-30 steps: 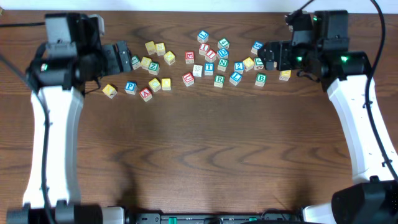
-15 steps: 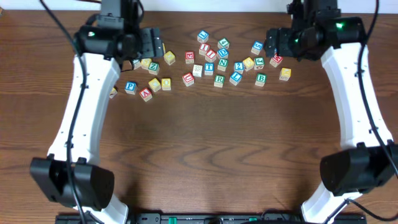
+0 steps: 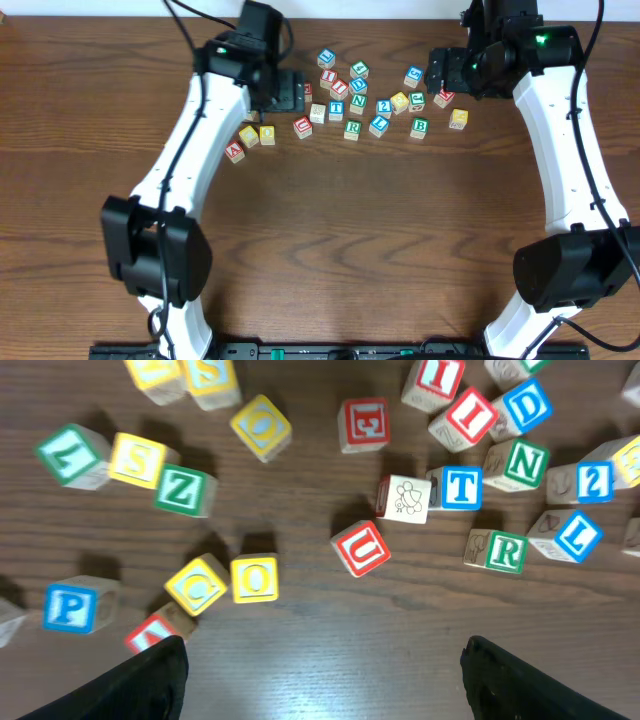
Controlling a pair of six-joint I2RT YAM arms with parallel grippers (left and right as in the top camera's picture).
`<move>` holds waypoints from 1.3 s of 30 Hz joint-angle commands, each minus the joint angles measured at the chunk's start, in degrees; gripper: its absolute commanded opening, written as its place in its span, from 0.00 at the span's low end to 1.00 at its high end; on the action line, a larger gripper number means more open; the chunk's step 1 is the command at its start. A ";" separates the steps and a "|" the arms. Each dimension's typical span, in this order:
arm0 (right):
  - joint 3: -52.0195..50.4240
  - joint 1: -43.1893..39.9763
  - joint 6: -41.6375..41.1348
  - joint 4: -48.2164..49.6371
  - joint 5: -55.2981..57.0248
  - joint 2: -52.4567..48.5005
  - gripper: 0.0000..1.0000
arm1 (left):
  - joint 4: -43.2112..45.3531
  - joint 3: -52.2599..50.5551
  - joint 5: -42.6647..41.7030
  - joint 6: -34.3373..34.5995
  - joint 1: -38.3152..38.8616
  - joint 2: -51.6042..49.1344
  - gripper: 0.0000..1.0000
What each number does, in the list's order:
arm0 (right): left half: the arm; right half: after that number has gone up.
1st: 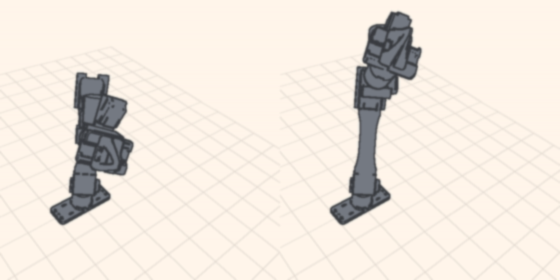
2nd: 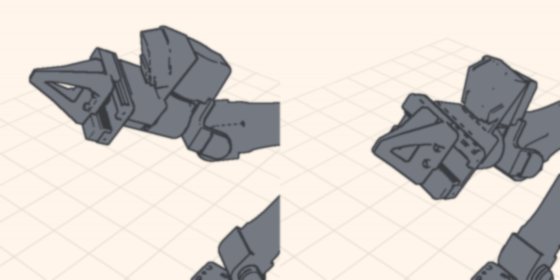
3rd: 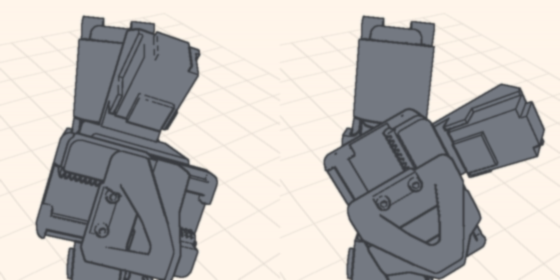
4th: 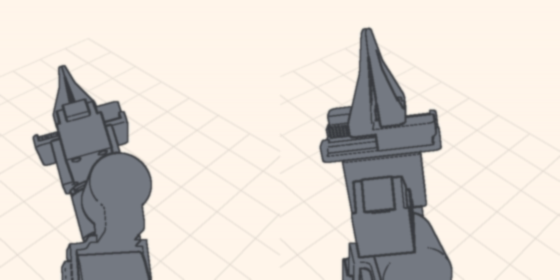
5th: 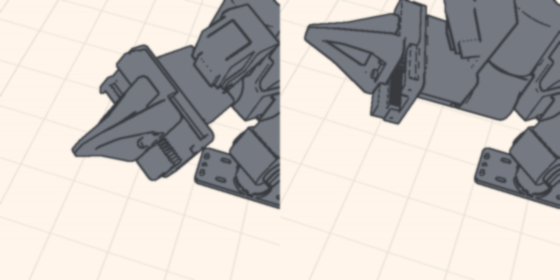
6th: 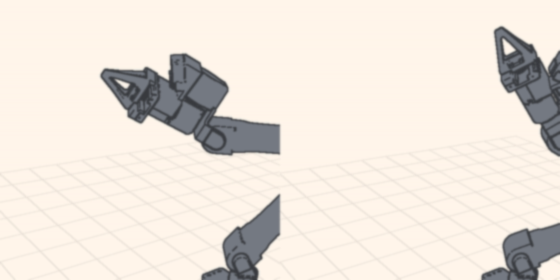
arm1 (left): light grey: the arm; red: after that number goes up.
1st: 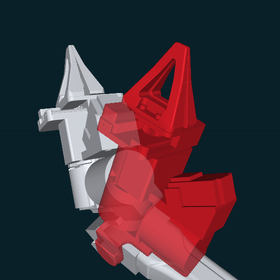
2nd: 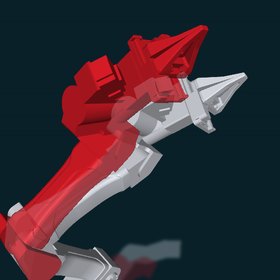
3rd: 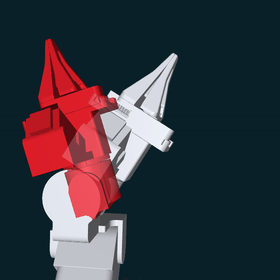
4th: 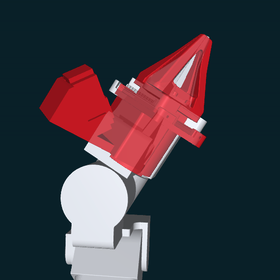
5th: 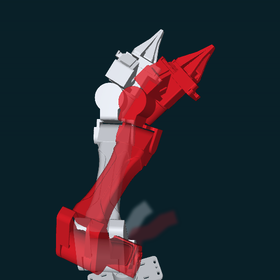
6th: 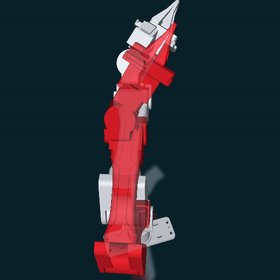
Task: Spell out ROBOT
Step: 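Lower the left gripper onto the green R block and grasp it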
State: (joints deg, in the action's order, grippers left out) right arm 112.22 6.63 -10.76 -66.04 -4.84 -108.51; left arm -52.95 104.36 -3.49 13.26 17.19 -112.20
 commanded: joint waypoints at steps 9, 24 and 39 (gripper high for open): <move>-1.16 0.09 -1.66 -0.31 1.62 -0.37 0.93 | 6.23 1.05 1.64 1.03 4.94 -4.22 0.86; -1.29 -3.08 -5.90 -1.07 4.94 -0.37 0.93 | 12.39 1.01 1.97 2.71 13.14 -10.32 0.84; -1.36 -3.56 -5.03 -3.43 4.94 -0.37 0.94 | 17.75 0.94 3.08 2.71 14.78 -16.68 0.68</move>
State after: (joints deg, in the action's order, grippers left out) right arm 111.24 3.14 -15.90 -69.25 -0.38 -108.51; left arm -35.46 104.36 -1.26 15.75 31.83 -127.31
